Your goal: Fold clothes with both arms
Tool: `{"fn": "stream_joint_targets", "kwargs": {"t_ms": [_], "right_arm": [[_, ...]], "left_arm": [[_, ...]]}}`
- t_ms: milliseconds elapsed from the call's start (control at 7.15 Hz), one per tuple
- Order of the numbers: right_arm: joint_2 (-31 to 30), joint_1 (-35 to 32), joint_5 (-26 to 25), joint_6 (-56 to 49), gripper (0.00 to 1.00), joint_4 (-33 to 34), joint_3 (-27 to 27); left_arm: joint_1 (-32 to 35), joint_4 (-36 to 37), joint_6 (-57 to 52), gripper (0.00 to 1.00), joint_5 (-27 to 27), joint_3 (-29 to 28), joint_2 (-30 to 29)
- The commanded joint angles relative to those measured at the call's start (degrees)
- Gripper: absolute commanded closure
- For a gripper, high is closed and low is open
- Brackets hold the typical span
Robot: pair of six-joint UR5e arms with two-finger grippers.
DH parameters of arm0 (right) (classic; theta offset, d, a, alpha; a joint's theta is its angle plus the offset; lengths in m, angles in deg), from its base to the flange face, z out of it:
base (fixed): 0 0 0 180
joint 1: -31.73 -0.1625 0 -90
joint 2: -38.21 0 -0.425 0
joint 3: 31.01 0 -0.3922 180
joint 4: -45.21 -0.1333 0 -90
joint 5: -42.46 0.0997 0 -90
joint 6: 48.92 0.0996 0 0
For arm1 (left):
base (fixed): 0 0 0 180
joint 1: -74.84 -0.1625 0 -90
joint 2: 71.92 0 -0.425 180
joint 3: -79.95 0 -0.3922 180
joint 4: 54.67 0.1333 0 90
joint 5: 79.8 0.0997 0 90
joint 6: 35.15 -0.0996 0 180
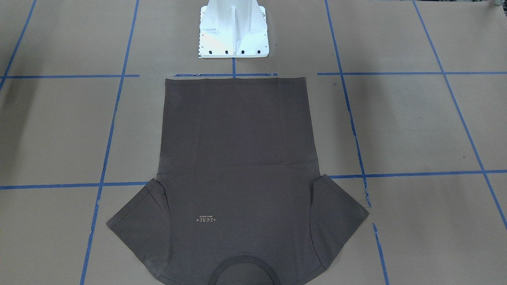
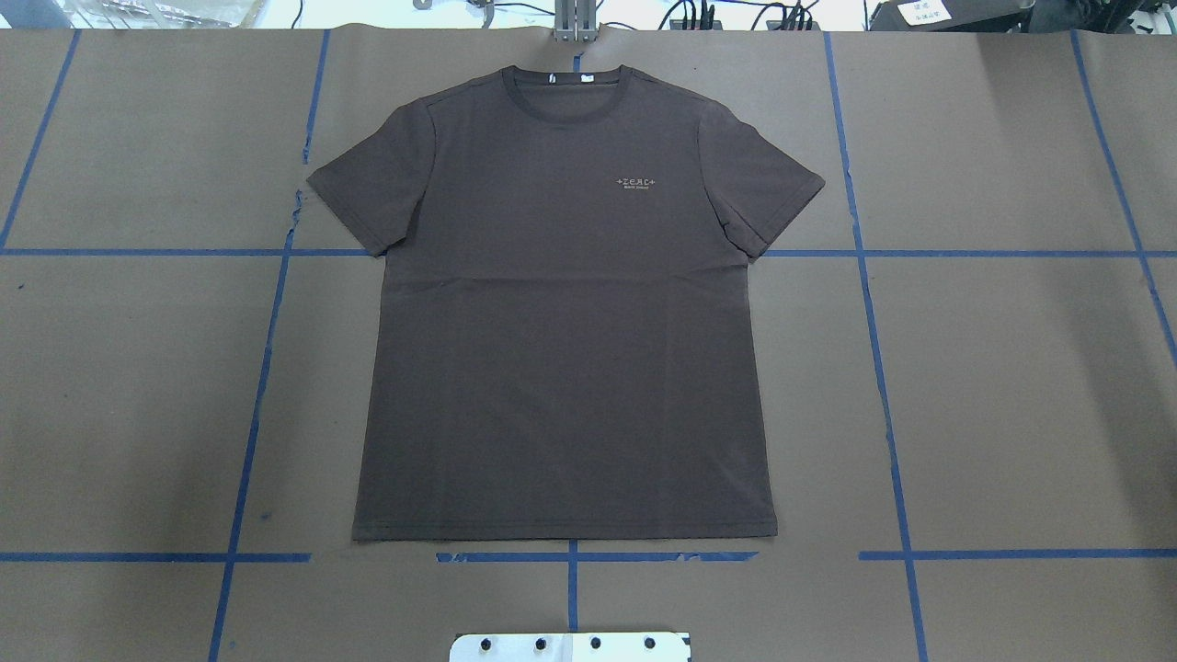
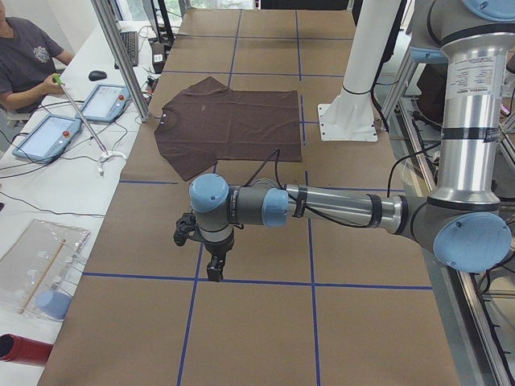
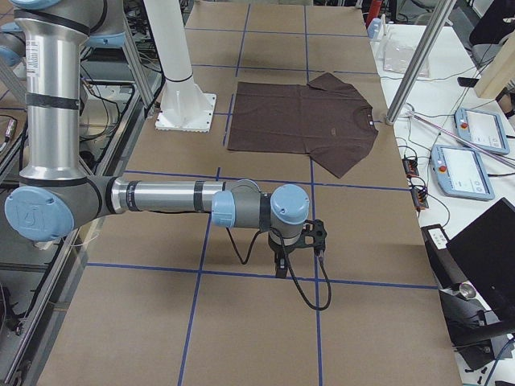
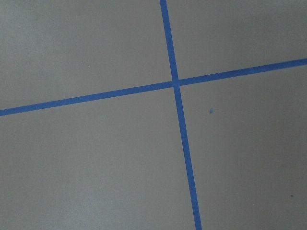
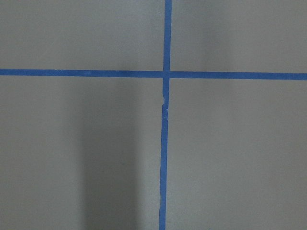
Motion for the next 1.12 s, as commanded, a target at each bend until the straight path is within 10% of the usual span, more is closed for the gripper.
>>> {"fn": "stream_joint_targets", "kwargs": {"t_ms": [0, 560, 979], "right_arm": [[0.1, 0.0, -0.2, 0.6, 0.0, -0.1, -0.3], [10.2, 5.0, -0.1, 1.4, 0.0, -3.1, -1.9], [24.2, 16.6, -0.5, 28.0, 0.0, -26.3, -19.0]], "left_arm": [[0.0, -0.1, 0.0, 0.0, -0.1, 0.0, 0.0], [-0.1, -6.1, -0.2, 0.0, -0.3, 2.2, -3.4], [-5.8, -31.2, 1.8, 0.0, 0.5, -5.7, -4.5]]}}
